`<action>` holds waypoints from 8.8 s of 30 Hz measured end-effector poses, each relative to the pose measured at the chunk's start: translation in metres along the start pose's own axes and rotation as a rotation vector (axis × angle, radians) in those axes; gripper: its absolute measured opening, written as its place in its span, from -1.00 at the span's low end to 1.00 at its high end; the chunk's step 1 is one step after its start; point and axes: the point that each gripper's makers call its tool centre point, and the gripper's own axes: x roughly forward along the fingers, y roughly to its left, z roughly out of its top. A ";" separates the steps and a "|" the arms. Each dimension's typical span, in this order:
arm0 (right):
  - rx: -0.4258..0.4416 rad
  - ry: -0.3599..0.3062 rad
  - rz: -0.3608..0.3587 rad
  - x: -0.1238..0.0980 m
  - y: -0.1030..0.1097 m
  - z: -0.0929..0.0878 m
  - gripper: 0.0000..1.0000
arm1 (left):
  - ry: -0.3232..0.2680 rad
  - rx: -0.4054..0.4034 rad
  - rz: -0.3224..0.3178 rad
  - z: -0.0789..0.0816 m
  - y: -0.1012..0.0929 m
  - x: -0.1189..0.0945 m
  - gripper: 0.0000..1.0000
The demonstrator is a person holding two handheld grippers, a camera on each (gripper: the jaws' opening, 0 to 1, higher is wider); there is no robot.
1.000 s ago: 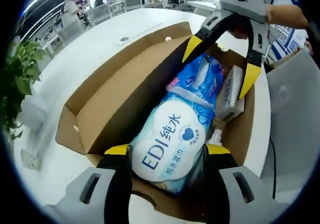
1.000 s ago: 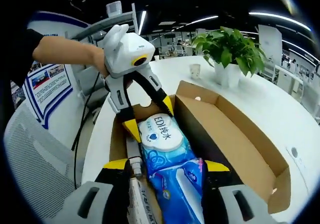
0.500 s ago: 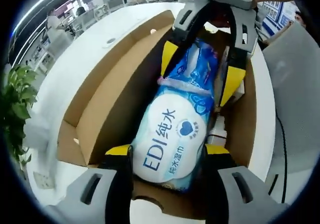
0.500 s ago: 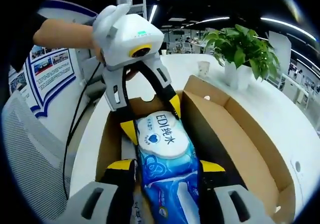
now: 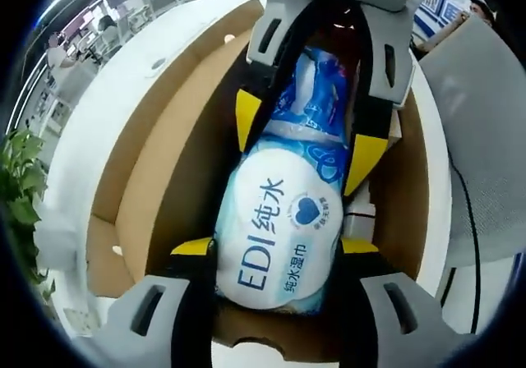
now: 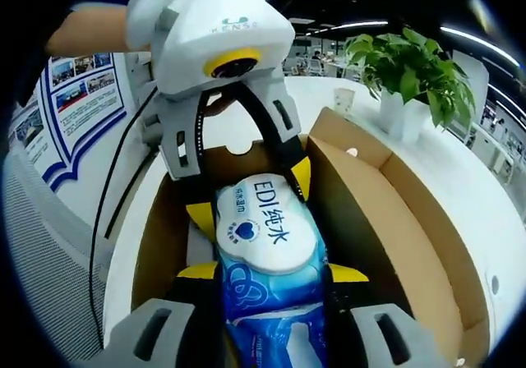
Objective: Operate the shoe box by opening the lid, removing the specified soft item, and placing it in the target area until the item is outside and the box remains undamaged.
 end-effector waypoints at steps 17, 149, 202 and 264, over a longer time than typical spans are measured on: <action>-0.050 0.013 0.009 0.013 -0.002 -0.001 -0.07 | -0.077 0.018 0.011 0.005 -0.003 -0.002 0.00; -0.066 -0.100 -0.004 -0.018 0.007 0.031 -0.38 | 0.144 0.176 -0.081 -0.001 -0.005 -0.047 -0.02; -0.022 -0.192 -0.034 -0.141 0.004 0.042 -0.42 | 0.171 0.215 -0.093 0.105 -0.025 -0.095 -0.01; 0.070 -0.145 -0.071 -0.267 -0.070 -0.139 -0.42 | 0.115 0.269 -0.210 0.288 -0.058 0.051 -0.01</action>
